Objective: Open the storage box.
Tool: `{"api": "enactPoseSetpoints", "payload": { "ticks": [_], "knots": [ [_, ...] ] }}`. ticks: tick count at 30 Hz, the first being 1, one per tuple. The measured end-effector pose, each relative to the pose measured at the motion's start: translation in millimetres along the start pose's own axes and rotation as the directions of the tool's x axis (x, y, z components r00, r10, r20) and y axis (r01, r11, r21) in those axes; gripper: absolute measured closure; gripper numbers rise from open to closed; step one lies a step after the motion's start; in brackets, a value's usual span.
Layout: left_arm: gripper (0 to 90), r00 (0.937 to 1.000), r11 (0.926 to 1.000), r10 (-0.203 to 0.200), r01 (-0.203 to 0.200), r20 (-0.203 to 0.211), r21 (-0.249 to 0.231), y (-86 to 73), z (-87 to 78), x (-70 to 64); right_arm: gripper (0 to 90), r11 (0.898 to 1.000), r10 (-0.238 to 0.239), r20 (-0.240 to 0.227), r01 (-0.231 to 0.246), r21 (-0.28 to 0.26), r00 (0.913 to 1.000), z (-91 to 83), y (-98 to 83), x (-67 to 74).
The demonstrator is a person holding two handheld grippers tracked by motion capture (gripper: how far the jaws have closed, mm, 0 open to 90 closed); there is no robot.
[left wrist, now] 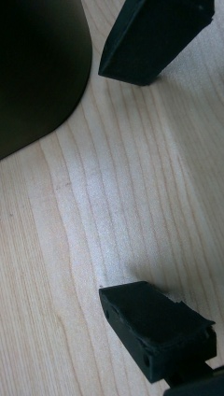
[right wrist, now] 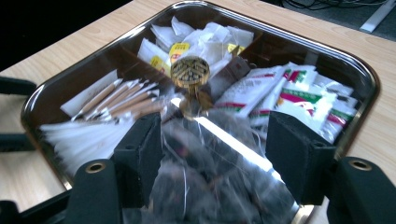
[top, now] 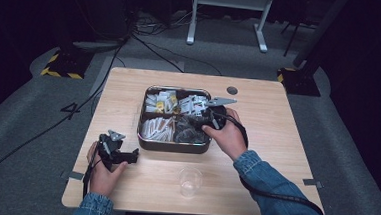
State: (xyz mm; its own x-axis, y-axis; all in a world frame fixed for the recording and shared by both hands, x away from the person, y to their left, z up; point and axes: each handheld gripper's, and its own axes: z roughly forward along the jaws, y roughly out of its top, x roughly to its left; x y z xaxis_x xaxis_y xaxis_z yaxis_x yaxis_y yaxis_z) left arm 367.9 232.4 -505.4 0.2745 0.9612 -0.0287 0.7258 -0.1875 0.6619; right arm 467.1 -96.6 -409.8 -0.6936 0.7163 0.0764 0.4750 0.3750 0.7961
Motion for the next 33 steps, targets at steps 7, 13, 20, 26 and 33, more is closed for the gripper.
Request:
{"api": "enactPoseSetpoints", "payload": {
  "ticks": [7,13,20,26,33],
  "knots": [
    [0.2,1.0000,1.0000,0.001,-0.001,0.001,0.001,-0.3,-0.3,0.2,39.7,1.000,0.024,-0.010,-0.024,0.012,0.9997,27.6,11.1,3.8],
    [0.1,1.0000,1.0000,0.001,-0.001,0.001,0.001,-0.3,-0.3,0.2,41.3,0.996,0.083,-0.011,-0.083,0.012,0.9965,46.6,15.9,5.6],
    [0.1,1.0000,1.0000,0.002,-0.002,0.002,0.001,-0.1,-0.2,0.3,43.6,0.997,0.072,0.017,-0.072,0.018,0.9973,64.5,18.9,12.2],
    [0.1,1.0000,1.0000,0.006,-0.006,0.005,0.000,0.0,0.0,0.6,49.6,0.997,0.067,0.033,-0.068,0.023,0.9972,75.4,18.9,15.2],
    [0.2,0.9999,1.0000,0.009,-0.009,0.006,-0.001,0.2,0.1,0.8,58.3,0.999,0.009,0.060,-0.011,0.045,0.9982,85.2,21.7,23.1]
  ]
}}
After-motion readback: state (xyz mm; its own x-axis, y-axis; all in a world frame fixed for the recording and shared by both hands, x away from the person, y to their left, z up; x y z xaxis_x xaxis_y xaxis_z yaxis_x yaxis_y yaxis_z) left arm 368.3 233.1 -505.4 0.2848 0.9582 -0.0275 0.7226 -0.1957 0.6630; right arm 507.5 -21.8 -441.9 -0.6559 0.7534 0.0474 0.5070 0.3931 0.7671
